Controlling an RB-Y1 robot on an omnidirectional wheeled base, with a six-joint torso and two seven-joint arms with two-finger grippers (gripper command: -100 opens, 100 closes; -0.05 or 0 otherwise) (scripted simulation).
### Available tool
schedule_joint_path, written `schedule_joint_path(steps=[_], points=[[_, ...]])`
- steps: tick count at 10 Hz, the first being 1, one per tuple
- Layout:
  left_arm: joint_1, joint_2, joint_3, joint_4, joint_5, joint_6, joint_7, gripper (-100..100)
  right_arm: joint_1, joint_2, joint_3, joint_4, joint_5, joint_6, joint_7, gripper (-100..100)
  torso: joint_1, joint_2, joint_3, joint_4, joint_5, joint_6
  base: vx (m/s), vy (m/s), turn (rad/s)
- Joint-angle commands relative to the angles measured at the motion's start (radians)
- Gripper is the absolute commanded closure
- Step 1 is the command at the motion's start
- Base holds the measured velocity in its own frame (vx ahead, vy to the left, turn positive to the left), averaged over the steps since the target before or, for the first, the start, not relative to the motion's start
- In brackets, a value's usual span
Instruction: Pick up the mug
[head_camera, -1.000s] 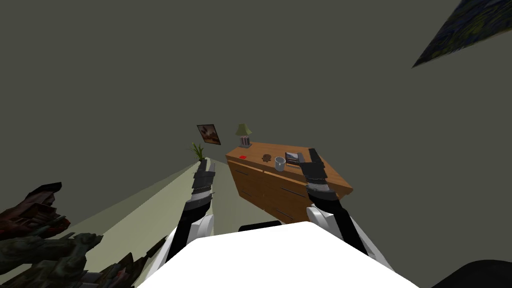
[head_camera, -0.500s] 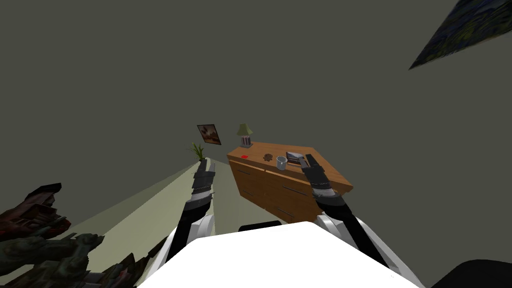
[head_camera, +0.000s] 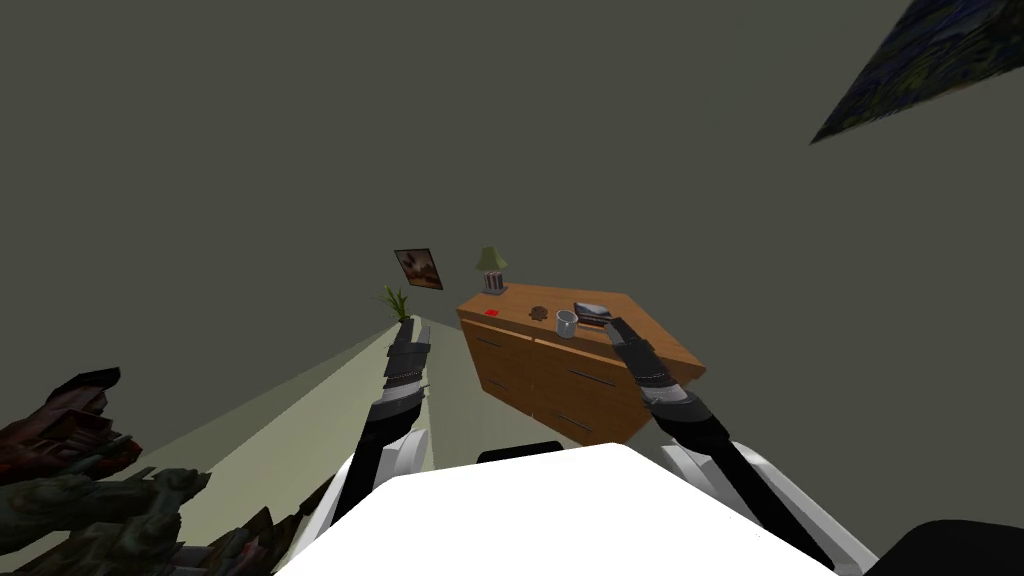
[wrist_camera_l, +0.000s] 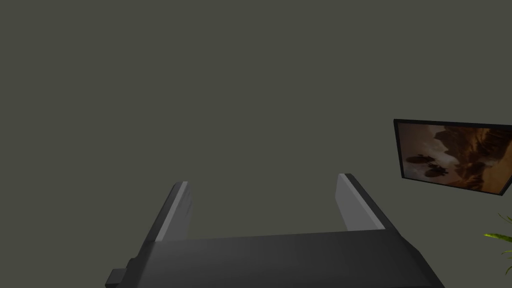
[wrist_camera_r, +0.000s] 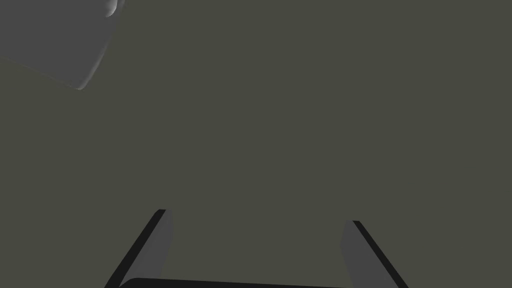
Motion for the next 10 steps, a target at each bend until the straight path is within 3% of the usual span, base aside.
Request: schedule_joint_path(steps=[1, 2, 3, 4, 5, 6, 7, 8, 9, 10], points=[[0.0, 0.0, 0.0, 0.0, 0.0, 0.0, 0.0, 0, 0.041, -0.05, -0.034, 0.024, 0.015, -0.011, -0.006, -100, 0.0, 0.0, 0.0, 0.0, 0.0, 0.0, -0.021, 0.062, -0.02], [0.0, 0.0, 0.0, 0.0, 0.0, 0.0, 0.0, 0, 0.041, -0.06, -0.034, 0.024, 0.015, -0.011, -0.006, -100, 0.001, 0.001, 0.0, 0.0, 0.0, 0.0, -0.02, 0.053, -0.019], [0.0, 0.0, 0.0, 0.0, 0.0, 0.0, 0.0, 0, 0.076, -0.099, -0.066, 0.05, 0.029, -0.023, -0.011, -100, 0.0, 0.0, 0.0, 0.0, 0.0, 0.0, -0.019, 0.061, -0.017], [0.0, 0.0, 0.0, 0.0, 0.0, 0.0, 0.0, 0, 0.076, -0.113, -0.066, 0.05, 0.029, -0.023, -0.011, -100, 0.001, 0.0, 0.0, 0.0, 0.0, 0.0, -0.014, 0.056, -0.015], [0.0, 0.0, 0.0, 0.0, 0.0, 0.0, 0.0, 0, 0.113, -0.153, -0.099, 0.077, 0.043, -0.034, -0.016, -100, 0.0, 0.0, 0.0, 0.0, 0.0, 0.0, -0.017, 0.07, -0.016], [0.0, 0.0, 0.0, 0.0, 0.0, 0.0, 0.0, 0, 0.113, -0.166, -0.099, 0.077, 0.043, -0.034, -0.016, -100, 0.001, 0.0, 0.0, 0.0, 0.0, 0.0, -0.019, 0.061, -0.021], [0.0, 0.0, 0.0, 0.0, 0.0, 0.0, 0.0, 0, 0.15, -0.205, -0.133, 0.105, 0.058, -0.046, -0.021, -100, 0.001, 0.0, 0.0, 0.0, 0.0, 0.0, -0.023, 0.065, -0.019], [0.0, 0.0, 0.0, 0.0, 0.0, 0.0, 0.0, 0, 0.15, -0.219, -0.133, 0.105, 0.058, -0.046, -0.021, -100, 0.001, 0.0, 0.0, 0.0, 0.0, 0.0, -0.019, 0.059, -0.017], [0.0, 0.0, 0.0, 0.0, 0.0, 0.0, 0.0, 0, 0.188, -0.257, -0.168, 0.133, 0.074, -0.058, -0.027, -100, 0.001, 0.0, 0.0, 0.0, 0.0, 0.0, -0.021, 0.073, -0.017], [0.0, 0.0, 0.0, 0.0, 0.0, 0.0, 0.0, 0, 0.189, -0.274, -0.168, 0.133, 0.074, -0.058, -0.027, -100, 0.001, 0.001, 0.0, 0.0, 0.0, 0.0, -0.018, 0.061, -0.019]])
